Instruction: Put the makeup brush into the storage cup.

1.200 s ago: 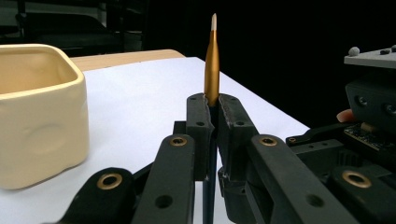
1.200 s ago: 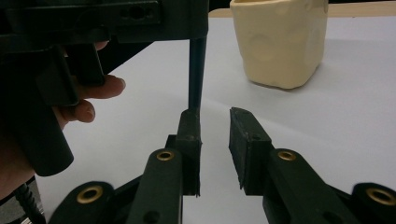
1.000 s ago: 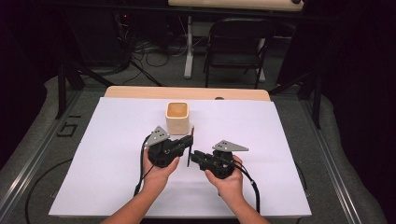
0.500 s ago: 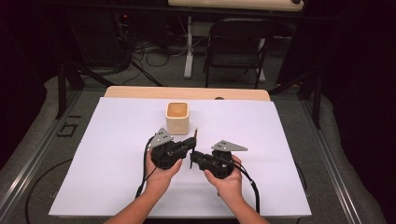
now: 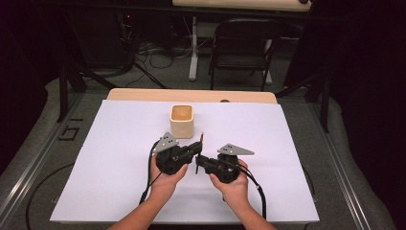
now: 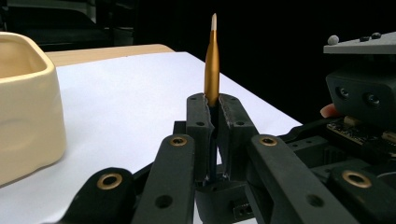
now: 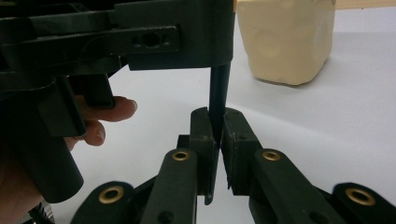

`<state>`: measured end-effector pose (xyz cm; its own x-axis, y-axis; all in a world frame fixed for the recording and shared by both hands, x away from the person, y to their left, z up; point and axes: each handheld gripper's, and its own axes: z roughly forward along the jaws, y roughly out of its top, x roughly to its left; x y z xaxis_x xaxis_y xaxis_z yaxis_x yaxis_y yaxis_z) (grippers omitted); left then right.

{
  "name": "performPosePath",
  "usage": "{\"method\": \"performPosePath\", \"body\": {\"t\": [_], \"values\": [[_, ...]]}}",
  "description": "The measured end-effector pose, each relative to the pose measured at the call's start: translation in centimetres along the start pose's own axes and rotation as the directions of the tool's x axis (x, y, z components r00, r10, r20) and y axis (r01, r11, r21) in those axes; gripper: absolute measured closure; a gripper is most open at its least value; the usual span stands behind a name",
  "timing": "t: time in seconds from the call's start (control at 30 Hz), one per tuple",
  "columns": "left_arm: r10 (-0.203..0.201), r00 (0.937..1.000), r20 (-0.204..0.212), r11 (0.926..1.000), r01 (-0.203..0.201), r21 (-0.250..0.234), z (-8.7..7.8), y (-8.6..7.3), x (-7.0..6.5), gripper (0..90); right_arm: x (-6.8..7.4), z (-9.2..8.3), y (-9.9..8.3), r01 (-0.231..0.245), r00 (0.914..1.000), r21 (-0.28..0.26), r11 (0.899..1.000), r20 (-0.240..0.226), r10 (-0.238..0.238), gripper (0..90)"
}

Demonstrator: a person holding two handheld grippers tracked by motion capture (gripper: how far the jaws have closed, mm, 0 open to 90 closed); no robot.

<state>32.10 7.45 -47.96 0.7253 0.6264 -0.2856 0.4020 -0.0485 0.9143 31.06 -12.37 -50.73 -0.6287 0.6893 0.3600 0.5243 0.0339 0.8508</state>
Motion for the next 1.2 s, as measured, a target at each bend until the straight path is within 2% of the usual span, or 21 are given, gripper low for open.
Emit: {"method": "performPosePath", "body": {"t": [0.2,0.33,0.47,0.5,0.57,0.6,0.87,0.97,1.03,1.07,1.1,1.2], "values": [[-0.001,1.0000,0.001,1.0000,0.001,-0.001,0.0,0.0,0.0,83.9,0.0,0.0,0.0,-0.004,1.0000,0.001,1.000,-0.006,0.004,84.1],[-0.018,0.9995,0.025,0.9998,0.018,-0.004,-0.1,0.0,0.3,83.4,0.0,0.0,0.0,-0.002,1.0000,-0.004,1.000,-0.002,0.002,84.3],[-0.030,0.9992,0.025,0.9995,0.030,-0.001,-0.1,0.0,0.5,78.5,-0.1,-0.1,0.0,0.017,0.9998,0.006,1.000,0.014,-0.017,84.4],[-0.031,0.9992,0.025,0.9995,0.031,0.004,-0.1,0.0,0.6,77.8,-0.1,-0.1,0.0,0.025,0.9995,0.004,1.000,0.016,-0.025,84.4],[-0.032,0.9981,0.052,0.9994,0.031,0.013,-0.1,0.0,0.8,75.7,-0.1,-0.1,0.0,0.046,0.9986,0.005,0.999,0.026,-0.046,84.4],[-0.036,0.9987,0.035,0.9993,0.036,0.008,-0.1,0.0,0.7,73.8,-0.1,-0.1,0.0,0.053,0.9982,0.007,0.999,0.029,-0.053,84.4],[-0.042,0.9980,0.048,0.9991,0.041,0.009,-0.4,0.2,0.9,70.0,0.3,-0.1,-0.1,0.128,0.9898,0.023,0.992,0.060,-0.129,84.4],[-0.042,0.9984,0.038,0.9990,0.041,0.016,-0.5,0.3,0.9,69.5,0.4,0.0,-0.2,0.150,0.9864,0.030,0.988,0.065,-0.151,84.4],[-0.040,0.9984,0.041,0.9990,0.039,0.020,-0.5,0.3,1.0,69.5,0.6,0.0,-0.3,0.163,0.9840,0.031,0.986,0.067,-0.165,84.4],[-0.042,0.9976,0.055,0.9989,0.040,0.024,-0.6,0.4,1.1,69.9,0.6,0.0,-0.3,0.173,0.9821,0.035,0.984,0.068,-0.175,84.4],[-0.043,0.9982,0.043,0.9989,0.042,0.021,-0.6,0.4,1.0,70.4,0.7,0.0,-0.3,0.178,0.9809,0.040,0.983,0.072,-0.181,84.4],[-0.042,0.9983,0.041,0.9988,0.041,0.026,-0.6,0.4,0.9,71.8,0.9,0.1,-0.4,0.202,0.9760,0.045,0.978,0.074,-0.205,84.4]]}}
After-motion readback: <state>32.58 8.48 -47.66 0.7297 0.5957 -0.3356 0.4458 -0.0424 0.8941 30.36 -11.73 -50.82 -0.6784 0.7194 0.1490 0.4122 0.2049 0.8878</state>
